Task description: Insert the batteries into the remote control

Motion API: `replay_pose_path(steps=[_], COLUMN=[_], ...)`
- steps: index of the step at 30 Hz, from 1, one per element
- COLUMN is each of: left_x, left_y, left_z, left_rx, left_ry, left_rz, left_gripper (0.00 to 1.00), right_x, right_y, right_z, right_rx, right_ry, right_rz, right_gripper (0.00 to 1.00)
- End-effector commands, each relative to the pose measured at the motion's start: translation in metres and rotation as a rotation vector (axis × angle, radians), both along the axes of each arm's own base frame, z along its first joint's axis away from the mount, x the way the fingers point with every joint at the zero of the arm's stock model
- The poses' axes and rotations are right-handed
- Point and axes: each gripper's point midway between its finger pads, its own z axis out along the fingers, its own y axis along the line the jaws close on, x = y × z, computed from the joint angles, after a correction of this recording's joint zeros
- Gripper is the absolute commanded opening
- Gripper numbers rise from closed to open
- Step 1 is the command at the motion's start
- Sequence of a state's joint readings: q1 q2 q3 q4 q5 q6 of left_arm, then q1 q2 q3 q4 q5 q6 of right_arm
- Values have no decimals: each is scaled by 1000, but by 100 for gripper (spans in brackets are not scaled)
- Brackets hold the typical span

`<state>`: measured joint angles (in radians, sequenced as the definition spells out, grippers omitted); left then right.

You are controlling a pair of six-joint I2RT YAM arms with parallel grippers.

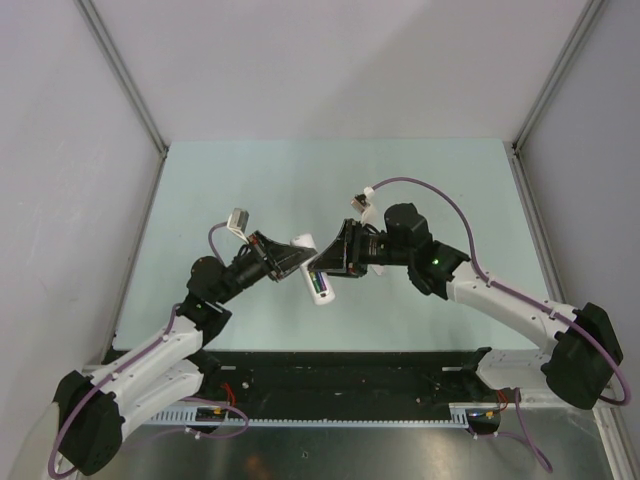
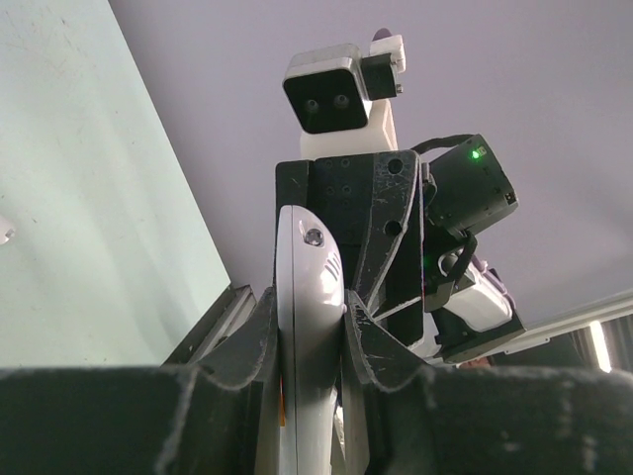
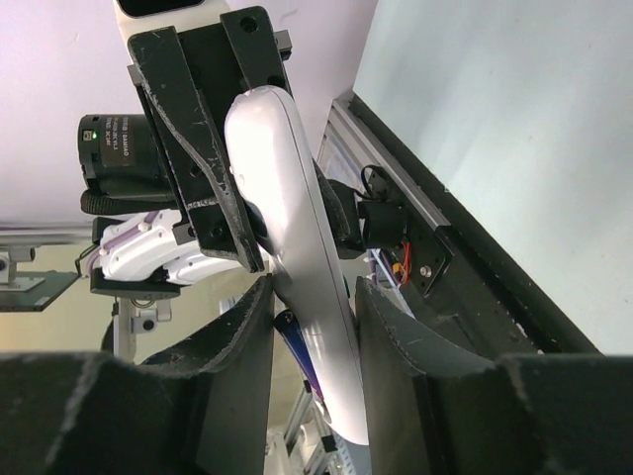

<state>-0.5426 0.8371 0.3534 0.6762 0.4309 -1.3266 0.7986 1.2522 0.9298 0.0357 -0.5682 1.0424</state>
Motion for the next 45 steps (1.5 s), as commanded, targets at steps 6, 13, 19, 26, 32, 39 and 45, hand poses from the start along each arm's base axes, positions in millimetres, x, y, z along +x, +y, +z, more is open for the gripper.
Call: replay_pose_path(steps=[6,13,19,26,32,39,45], left_x=[3,4,4,6,7,10,10], left_y=[11,12,13,12,9,7,6], left_z=[69,70,71,54,41,32,25], left_rx=[-144,-146,-147,-121,-101,-81,-67], left_ry=[-153,-159,-162,-137,-117,-102,-95], left_rz=[49,53,51,53,48,48,45], left_gripper=[0,0,0,0,0,0,0], right_x=[-40,-43,-43,-34,-30,-27,-20], right_y=[3,3,4,6,9,10,8], right_z=[-37,-39,-40,-25,-20,-1,13], right_rx=[-104,-101,-92,-36,-26,7,28], right_ry=[60,64,66,61,53,10,-11], right_rz=[122,129,128,104,103,101,86], right_gripper=[42,42,41,56,61,72,76])
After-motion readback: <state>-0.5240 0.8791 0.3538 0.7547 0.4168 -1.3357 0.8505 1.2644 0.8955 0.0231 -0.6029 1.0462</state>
